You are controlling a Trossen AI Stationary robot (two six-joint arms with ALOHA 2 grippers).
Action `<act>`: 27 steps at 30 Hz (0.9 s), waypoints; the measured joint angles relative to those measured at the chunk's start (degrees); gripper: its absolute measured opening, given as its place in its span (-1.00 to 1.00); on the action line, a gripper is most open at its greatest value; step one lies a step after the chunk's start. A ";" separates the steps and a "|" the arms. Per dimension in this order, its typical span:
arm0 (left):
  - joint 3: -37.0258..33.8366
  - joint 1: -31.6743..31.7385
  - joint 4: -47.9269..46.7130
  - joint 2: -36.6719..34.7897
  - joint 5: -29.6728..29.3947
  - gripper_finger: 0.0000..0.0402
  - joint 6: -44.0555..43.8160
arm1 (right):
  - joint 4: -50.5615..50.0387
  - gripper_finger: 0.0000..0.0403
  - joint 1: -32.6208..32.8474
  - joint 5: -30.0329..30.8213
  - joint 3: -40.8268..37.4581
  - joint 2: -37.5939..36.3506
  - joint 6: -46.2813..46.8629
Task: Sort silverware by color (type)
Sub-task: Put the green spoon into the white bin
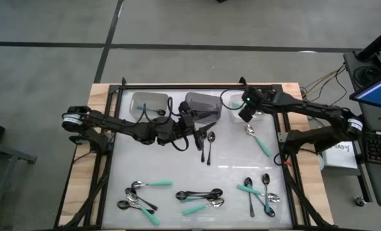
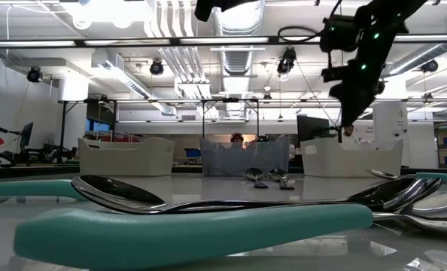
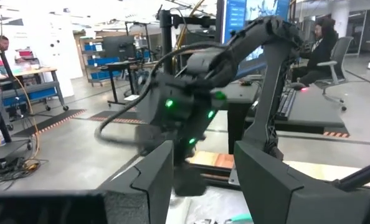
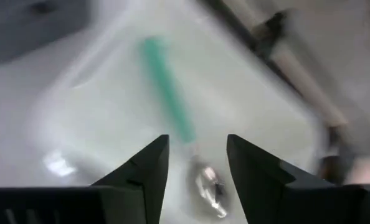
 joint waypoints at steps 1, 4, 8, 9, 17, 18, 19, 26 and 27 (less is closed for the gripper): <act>0.00 -0.02 -0.25 0.00 -0.54 -0.24 0.25 | -1.38 -0.25 0.21 -3.99 0.00 -1.09 1.19; 0.00 0.01 -0.64 -0.02 -2.18 -0.24 1.16 | -4.82 -0.30 1.45 -14.85 -0.48 -4.26 4.83; 0.00 0.01 -0.76 -0.04 -2.69 -0.24 1.34 | -9.58 -0.35 4.37 -20.39 -2.34 -7.22 11.43; 0.00 0.01 -0.76 -0.04 -2.75 -0.24 1.36 | -11.19 -0.36 5.15 -20.44 -2.86 -7.61 13.33; 0.00 0.01 -0.76 -0.04 -2.71 -0.24 1.34 | -19.69 -0.34 12.08 -20.47 -7.08 -7.96 23.05; 0.00 0.01 -0.76 -0.04 -2.71 -0.24 1.36 | -19.76 -0.34 13.01 -20.57 -7.78 -7.88 24.04; 0.00 0.01 -0.76 -0.04 -2.71 -0.24 1.34 | -19.75 -0.33 13.91 -21.17 -8.45 -7.80 24.80; 0.00 0.01 -0.79 -0.04 -2.64 -0.24 1.17 | -19.57 -0.33 17.02 -23.48 -12.77 -7.46 28.31; 0.00 0.01 -0.80 -0.04 -2.64 -0.24 1.17 | -19.35 -0.32 17.02 -23.49 -13.21 -7.46 28.86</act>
